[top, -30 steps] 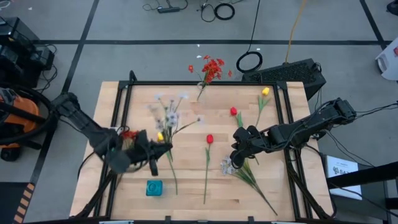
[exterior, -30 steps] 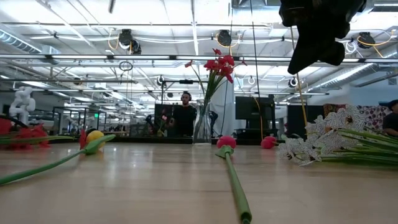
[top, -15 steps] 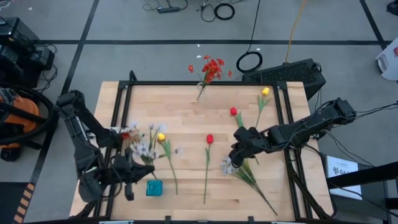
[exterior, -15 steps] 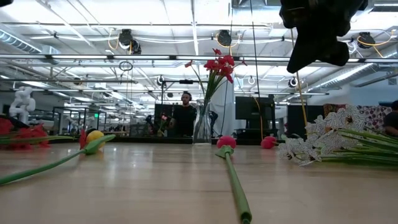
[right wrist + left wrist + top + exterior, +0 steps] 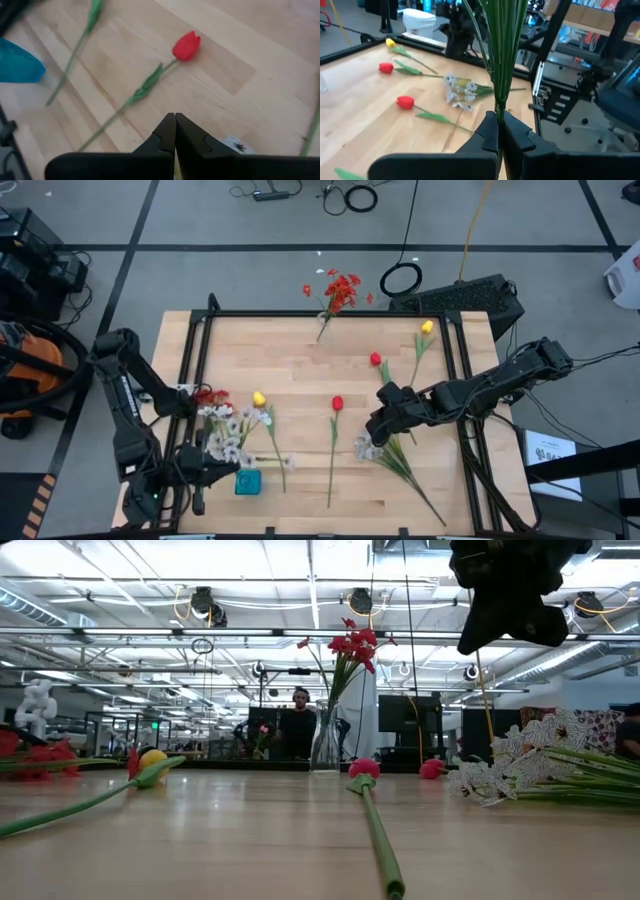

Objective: Sort flowers into vase by color
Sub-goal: Put the left white flowers into the blue vase

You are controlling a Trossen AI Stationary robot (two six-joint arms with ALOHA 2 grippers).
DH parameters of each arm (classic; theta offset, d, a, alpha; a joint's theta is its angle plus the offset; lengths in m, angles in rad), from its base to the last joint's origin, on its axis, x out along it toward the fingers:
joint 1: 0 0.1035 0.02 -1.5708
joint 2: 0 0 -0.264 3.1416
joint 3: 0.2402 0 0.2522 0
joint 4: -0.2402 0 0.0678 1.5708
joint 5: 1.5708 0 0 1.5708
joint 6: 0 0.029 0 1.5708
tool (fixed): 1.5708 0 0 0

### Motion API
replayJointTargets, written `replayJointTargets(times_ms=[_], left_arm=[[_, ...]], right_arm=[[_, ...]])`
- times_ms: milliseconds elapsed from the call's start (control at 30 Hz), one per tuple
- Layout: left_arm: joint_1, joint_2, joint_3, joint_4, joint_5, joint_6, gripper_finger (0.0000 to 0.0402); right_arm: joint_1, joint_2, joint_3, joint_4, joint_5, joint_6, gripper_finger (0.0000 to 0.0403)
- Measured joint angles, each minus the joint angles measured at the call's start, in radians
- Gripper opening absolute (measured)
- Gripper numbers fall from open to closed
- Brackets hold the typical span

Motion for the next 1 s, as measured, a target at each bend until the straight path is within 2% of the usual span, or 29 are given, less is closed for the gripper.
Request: replayJointTargets(times_ms=[200,400,567,800,1000], left_arm=[[-0.012,0.043,0.000,-0.085,-0.037,-0.115,0.0005],[-0.012,0.087,0.000,-0.081,-0.059,-0.151,0.0006],[-0.007,0.142,0.000,-0.083,-0.123,-0.222,0.0007],[0.000,0.208,0.000,-0.077,-0.058,-0.230,0.0008],[0.000,0.220,0.000,-0.065,-0.050,-0.231,0.0008]], right_arm=[[0.000,0.000,0.000,0.074,0.030,-0.001,0.0000],[0.000,0.000,0.000,0.090,0.031,-0.001,0.0000],[0.000,0.000,0.000,0.090,0.030,-0.007,0.0000],[0.000,0.000,0.000,0.090,0.027,-0.009,0.0000],[0.000,0.000,0.000,0.091,0.025,-0.009,0.0000]])
